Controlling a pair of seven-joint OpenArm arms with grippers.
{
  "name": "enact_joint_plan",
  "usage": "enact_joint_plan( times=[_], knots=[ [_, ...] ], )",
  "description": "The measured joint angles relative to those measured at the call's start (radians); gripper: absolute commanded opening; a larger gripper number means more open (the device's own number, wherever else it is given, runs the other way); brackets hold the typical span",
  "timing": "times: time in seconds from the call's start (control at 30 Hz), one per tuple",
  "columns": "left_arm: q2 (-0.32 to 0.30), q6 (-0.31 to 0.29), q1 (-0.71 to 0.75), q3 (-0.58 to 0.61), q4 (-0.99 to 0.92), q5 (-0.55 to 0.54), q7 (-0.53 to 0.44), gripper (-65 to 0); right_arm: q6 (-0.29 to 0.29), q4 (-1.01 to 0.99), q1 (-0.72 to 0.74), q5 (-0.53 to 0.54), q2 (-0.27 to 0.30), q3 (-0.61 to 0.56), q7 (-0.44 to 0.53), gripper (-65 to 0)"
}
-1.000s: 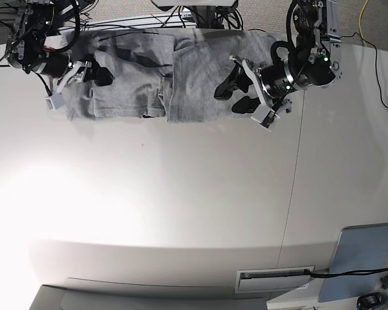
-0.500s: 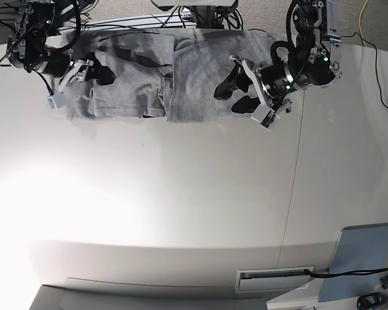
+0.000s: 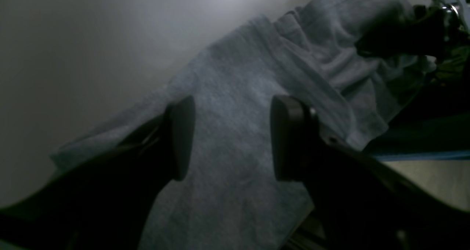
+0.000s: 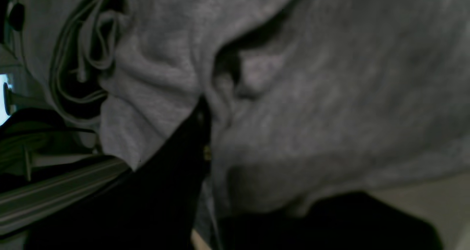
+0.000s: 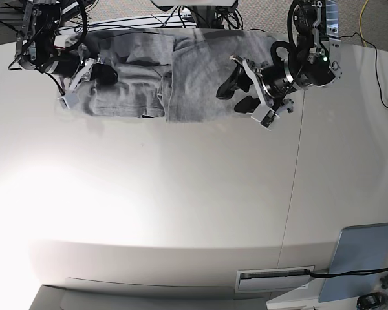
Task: Fold the T-shirt properly
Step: 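Grasp the other strip end with the right gripper, then fold the right-held end over onto the left-held half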
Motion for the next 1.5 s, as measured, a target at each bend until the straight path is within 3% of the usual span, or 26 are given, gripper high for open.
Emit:
enact_joint_plan(
  times=[0.17,0.33,0.5,0.63,0.8,0.97,1.17,1.27,1.37,1.5],
  knots=[
    [0.0,0.0,0.001,0.0,0.0,0.025,0.0,-31.5,-0.002,-0.003,0.059,-0.078,-0.014,0.122,-0.034,-65.0],
    [0.003,0.0,0.043,0.001,-0.001,0.086,-0.088,-31.5,-0.015,0.006,0.114,-0.139,0.058,0.285,-0.099,-65.0],
    [0.003,0.0,0.061,0.004,-0.072,0.106,-0.154,-31.5,-0.037,0.202,0.103,-0.134,0.069,0.291,-0.145,-65.0],
    [0.011,0.003,0.062,0.053,-0.163,0.111,-0.201,-31.5,-0.067,0.392,0.051,-0.192,0.021,0.219,-0.122,-65.0],
    [0.013,0.004,0.062,0.178,-0.23,0.138,-0.279,-31.5,-0.121,0.552,0.013,-0.333,-0.056,0.032,-0.053,-65.0],
    [0.011,0.084,0.058,0.269,-0.233,0.204,-0.318,-31.5,-0.198,0.565,0.024,-0.459,-0.108,-0.178,0.008,-65.0],
    [0.011,0.084,0.056,0.287,-0.233,0.217,-0.319,-31.5,-0.268,0.564,0.058,-0.593,-0.194,-0.379,0.077,-65.0],
    [0.011,0.084,0.057,0.287,-0.233,0.219,-0.319,-31.5,-0.272,0.564,0.057,-0.708,-0.228,-0.436,0.093,-65.0],
    [0.011,0.084,0.056,0.287,-0.233,0.237,-0.319,-31.5,-0.272,0.564,0.057,-0.756,-0.239,-0.474,0.107,-65.0],
    [0.011,0.084,0.056,0.287,-0.233,0.239,-0.318,-31.5,-0.241,0.564,0.057,-0.752,-0.238,-0.485,0.125,-46.5]
  ],
)
